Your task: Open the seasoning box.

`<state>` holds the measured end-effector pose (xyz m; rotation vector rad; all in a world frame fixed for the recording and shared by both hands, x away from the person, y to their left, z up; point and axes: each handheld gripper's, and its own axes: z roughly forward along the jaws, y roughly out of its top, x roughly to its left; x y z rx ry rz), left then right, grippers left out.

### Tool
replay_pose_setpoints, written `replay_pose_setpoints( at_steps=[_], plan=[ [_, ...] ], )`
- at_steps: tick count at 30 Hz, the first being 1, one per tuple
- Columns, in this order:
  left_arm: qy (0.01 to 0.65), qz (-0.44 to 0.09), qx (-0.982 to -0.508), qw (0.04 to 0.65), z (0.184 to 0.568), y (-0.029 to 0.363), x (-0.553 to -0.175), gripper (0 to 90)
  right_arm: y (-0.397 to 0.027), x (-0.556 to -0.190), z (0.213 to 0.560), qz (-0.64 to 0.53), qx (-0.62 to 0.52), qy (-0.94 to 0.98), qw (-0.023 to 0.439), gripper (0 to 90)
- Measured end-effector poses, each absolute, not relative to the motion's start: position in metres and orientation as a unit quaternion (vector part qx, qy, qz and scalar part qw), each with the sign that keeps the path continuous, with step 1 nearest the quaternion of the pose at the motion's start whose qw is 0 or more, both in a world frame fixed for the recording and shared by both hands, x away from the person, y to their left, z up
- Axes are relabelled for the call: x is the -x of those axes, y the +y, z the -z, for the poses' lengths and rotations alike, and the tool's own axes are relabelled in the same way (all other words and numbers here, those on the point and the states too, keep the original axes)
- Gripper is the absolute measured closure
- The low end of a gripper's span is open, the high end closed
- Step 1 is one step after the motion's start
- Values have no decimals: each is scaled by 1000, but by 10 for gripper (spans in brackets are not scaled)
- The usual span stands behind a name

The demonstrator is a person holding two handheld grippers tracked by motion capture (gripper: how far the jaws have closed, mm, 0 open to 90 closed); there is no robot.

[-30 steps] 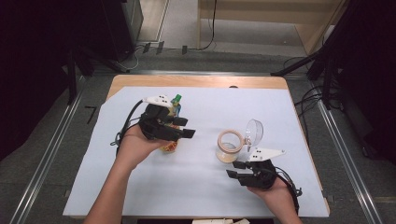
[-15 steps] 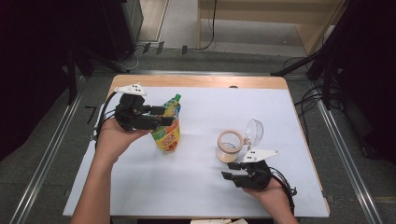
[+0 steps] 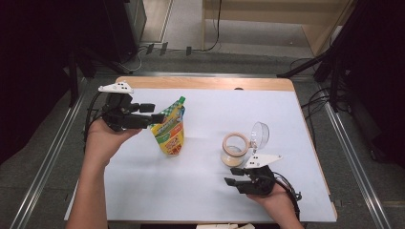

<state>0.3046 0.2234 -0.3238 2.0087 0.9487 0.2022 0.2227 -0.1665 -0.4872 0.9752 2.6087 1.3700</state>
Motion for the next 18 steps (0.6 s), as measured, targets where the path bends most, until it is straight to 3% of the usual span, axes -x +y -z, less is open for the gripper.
replay_pose_setpoints(
  at_steps=[13,18],
  plan=[
    [411,-66,-809,415,366,214,-307,431,-165,-221,486,-443,-310,841,19,569],
    [397,-77,-816,413,380,210,-304,501,-165,-220,486,-444,-309,841,22,565]
  ],
)
